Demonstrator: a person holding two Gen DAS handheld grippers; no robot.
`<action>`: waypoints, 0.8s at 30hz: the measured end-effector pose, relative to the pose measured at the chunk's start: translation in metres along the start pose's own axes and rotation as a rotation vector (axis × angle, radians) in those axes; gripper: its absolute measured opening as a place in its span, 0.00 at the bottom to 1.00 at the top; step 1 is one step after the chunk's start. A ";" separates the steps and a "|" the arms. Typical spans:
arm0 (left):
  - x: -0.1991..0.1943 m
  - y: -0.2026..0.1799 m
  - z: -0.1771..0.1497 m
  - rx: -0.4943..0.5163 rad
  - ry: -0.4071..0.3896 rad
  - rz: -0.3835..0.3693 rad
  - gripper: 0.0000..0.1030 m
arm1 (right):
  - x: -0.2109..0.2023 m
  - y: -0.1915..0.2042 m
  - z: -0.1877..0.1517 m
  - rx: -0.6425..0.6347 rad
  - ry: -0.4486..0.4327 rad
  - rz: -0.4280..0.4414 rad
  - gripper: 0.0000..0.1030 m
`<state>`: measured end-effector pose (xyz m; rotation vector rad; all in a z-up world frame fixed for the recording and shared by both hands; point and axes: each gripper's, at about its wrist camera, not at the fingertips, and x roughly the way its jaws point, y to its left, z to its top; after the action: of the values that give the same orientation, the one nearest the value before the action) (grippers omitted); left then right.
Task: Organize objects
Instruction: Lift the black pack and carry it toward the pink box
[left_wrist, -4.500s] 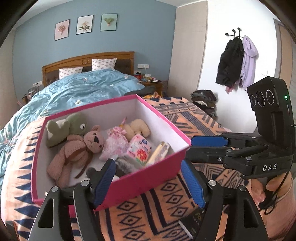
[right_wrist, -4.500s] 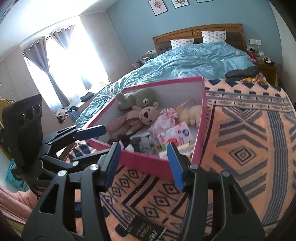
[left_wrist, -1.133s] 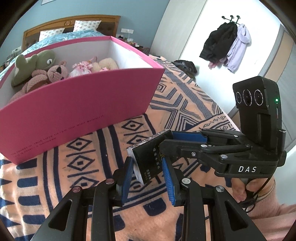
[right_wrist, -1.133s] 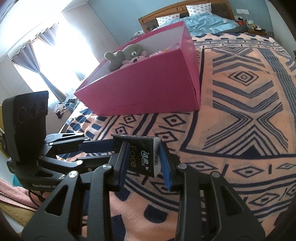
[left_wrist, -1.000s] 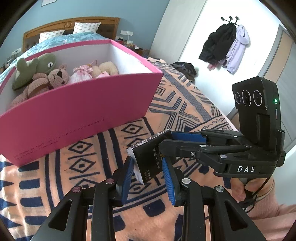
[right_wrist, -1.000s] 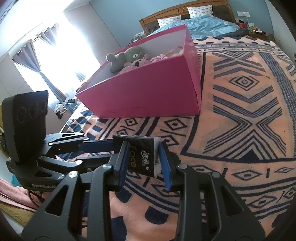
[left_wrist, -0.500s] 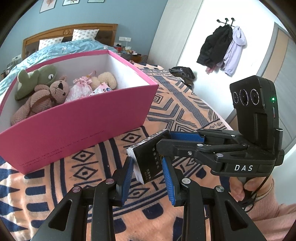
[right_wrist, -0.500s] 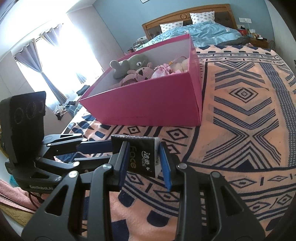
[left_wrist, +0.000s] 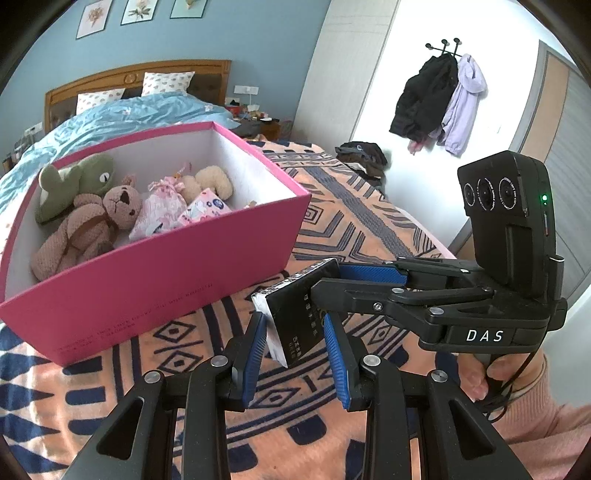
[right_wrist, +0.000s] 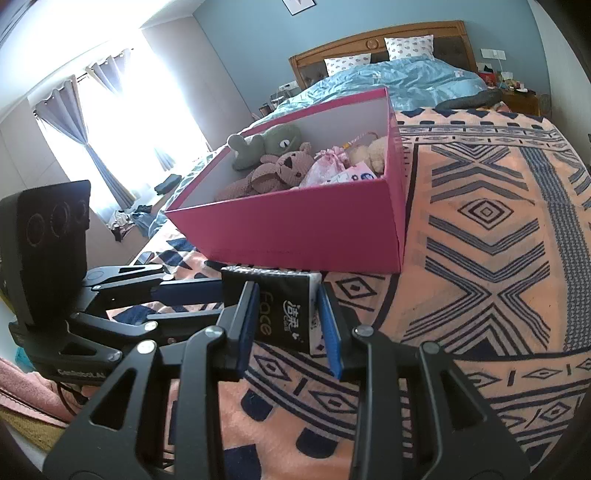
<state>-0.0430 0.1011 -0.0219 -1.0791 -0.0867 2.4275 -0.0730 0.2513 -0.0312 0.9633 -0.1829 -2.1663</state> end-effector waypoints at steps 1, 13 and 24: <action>-0.001 0.000 0.001 0.002 -0.003 0.000 0.31 | -0.001 0.000 0.001 -0.002 -0.003 0.000 0.35; -0.009 -0.001 0.018 0.027 -0.046 0.025 0.31 | -0.008 0.007 0.021 -0.053 -0.039 -0.013 0.35; -0.016 0.007 0.048 0.039 -0.102 0.065 0.31 | -0.013 0.014 0.051 -0.109 -0.089 -0.015 0.35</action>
<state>-0.0711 0.0938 0.0200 -0.9546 -0.0385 2.5311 -0.0946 0.2418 0.0179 0.8097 -0.0995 -2.2108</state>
